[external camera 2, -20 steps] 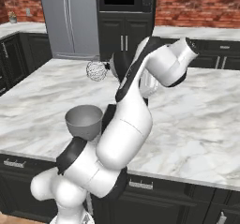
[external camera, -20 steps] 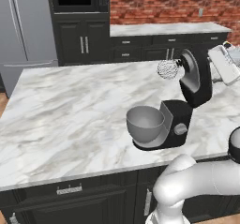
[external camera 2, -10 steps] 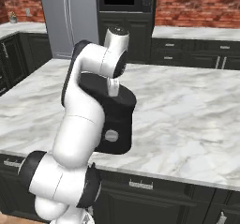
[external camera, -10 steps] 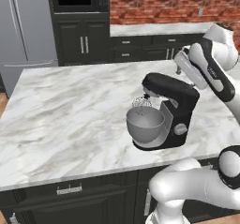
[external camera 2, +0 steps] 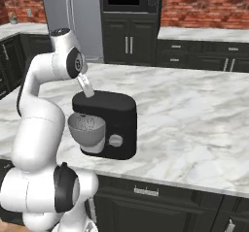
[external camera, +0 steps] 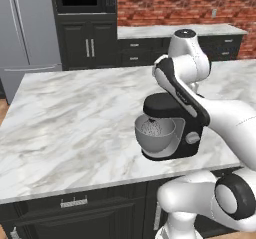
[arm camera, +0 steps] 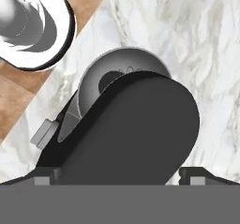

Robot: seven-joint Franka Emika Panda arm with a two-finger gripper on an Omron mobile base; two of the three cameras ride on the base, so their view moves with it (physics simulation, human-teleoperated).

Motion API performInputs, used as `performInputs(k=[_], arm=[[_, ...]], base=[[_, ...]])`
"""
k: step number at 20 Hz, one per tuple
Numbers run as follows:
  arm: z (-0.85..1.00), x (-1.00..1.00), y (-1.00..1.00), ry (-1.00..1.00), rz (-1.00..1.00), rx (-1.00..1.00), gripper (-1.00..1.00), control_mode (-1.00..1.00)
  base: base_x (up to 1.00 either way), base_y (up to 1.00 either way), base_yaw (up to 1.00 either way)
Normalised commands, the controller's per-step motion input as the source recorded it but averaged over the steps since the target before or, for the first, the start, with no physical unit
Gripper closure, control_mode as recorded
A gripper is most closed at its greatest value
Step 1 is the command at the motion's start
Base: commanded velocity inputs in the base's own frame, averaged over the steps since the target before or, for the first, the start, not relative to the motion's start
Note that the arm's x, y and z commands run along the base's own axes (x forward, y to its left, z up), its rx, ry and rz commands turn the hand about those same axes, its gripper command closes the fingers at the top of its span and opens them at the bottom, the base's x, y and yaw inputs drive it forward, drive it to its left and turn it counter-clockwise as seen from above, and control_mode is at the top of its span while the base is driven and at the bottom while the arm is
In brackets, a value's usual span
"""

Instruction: Close the stand mixer head.

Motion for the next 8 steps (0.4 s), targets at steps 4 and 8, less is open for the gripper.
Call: performInputs(k=[4,8], arm=[[0.0,0.0,0.0,0.0,0.0,0.0,-1.0,-1.0],[0.0,0.0,0.0,0.0,0.0,0.0,-1.0,-1.0]], base=[[0.0,0.0,0.0],[0.0,0.0,0.0]])
